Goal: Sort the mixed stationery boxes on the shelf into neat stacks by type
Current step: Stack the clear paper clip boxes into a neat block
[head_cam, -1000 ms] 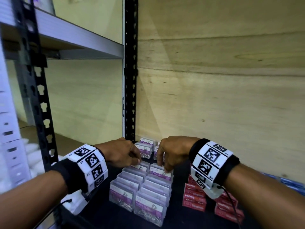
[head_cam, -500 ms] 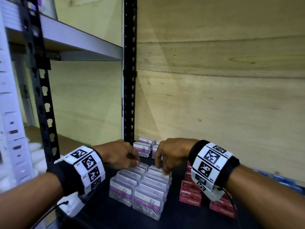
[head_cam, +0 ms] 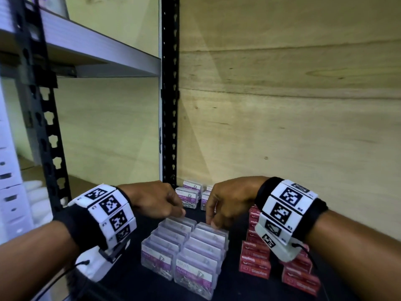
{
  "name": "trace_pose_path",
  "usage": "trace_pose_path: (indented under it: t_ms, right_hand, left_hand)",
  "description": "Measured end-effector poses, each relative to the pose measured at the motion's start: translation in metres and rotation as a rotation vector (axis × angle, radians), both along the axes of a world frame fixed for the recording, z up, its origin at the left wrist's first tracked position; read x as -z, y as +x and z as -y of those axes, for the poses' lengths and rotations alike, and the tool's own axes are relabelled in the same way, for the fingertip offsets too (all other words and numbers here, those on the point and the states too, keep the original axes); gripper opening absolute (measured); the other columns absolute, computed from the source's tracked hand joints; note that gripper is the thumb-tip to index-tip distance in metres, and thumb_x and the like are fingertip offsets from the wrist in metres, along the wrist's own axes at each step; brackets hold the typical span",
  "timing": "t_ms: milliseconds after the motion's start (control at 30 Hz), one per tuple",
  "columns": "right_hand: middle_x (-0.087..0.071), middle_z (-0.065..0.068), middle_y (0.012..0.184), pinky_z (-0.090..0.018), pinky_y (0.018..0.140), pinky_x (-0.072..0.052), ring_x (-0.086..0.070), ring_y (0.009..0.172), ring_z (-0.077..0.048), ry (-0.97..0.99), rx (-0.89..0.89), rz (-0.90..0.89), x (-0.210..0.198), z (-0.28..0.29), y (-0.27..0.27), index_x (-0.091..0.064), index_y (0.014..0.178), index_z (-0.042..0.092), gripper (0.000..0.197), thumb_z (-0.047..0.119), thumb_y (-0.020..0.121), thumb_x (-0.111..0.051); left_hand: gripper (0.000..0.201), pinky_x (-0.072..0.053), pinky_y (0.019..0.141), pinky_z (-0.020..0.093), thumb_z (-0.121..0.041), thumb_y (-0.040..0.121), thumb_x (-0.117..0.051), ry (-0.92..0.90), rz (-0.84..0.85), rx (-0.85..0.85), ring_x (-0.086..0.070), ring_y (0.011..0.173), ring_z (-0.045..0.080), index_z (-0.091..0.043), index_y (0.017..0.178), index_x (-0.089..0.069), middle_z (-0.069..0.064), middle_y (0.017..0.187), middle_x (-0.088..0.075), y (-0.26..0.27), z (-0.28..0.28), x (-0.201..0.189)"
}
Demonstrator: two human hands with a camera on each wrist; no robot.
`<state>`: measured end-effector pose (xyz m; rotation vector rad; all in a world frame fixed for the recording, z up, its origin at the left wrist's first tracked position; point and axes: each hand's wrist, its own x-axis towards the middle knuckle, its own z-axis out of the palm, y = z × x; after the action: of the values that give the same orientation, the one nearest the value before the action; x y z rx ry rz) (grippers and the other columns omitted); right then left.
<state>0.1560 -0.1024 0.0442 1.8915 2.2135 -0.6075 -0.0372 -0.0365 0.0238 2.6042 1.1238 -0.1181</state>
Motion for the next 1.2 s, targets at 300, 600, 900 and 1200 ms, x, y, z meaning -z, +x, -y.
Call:
trace_pose_path:
  t_ms: [300,600,900,1200]
  right_hand:
    - [-0.068,0.000,0.117,-0.028,0.085,-0.048,-0.063,0.102,-0.018,0.301,0.060,0.145,-0.003,-0.049,0.032,-0.066,0.122,0.021,0.032,0.031,0.091,-0.069]
    - [-0.066,0.000,0.122,-0.028,0.085,-0.047,-0.062,0.105,-0.019,0.238,0.060,0.161,0.017,-0.080,0.037,-0.065,0.124,0.024,0.037,0.029,0.088,-0.074]
    - [-0.073,0.005,0.104,-0.034,0.091,-0.053,-0.067,0.097,-0.015,0.204,0.063,0.134,0.018,-0.089,0.039,-0.070,0.109,0.027,0.028,0.027,0.082,-0.079]
    - [-0.075,0.005,0.099,-0.033,0.089,-0.054,-0.068,0.093,-0.013,0.182,0.053,0.130,0.017,-0.072,0.033,-0.072,0.107,0.028,0.028,0.027,0.080,-0.081]
  left_hand:
    - [0.027,-0.044,0.091,0.023,-0.038,0.096,-0.054,0.169,0.095,-0.035,-0.058,0.102,0.006,-0.030,0.120,-0.066,-0.010,0.121,-0.064,0.018,-0.062,-0.004]
    - [0.025,-0.047,0.094,0.025,-0.035,0.094,-0.058,0.193,0.089,0.017,-0.060,0.099,0.003,-0.034,0.117,-0.069,-0.011,0.117,-0.068,0.035,-0.099,0.017]
    - [0.028,-0.038,0.083,0.016,-0.036,0.093,-0.060,0.170,0.032,0.040,-0.053,0.090,0.000,-0.037,0.120,-0.066,-0.012,0.115,-0.067,0.039,-0.098,0.020]
    - [0.027,-0.041,0.090,0.018,-0.039,0.092,-0.059,0.113,-0.005,0.044,-0.058,0.105,0.001,-0.040,0.118,-0.066,-0.018,0.120,-0.065,0.039,-0.079,0.016]
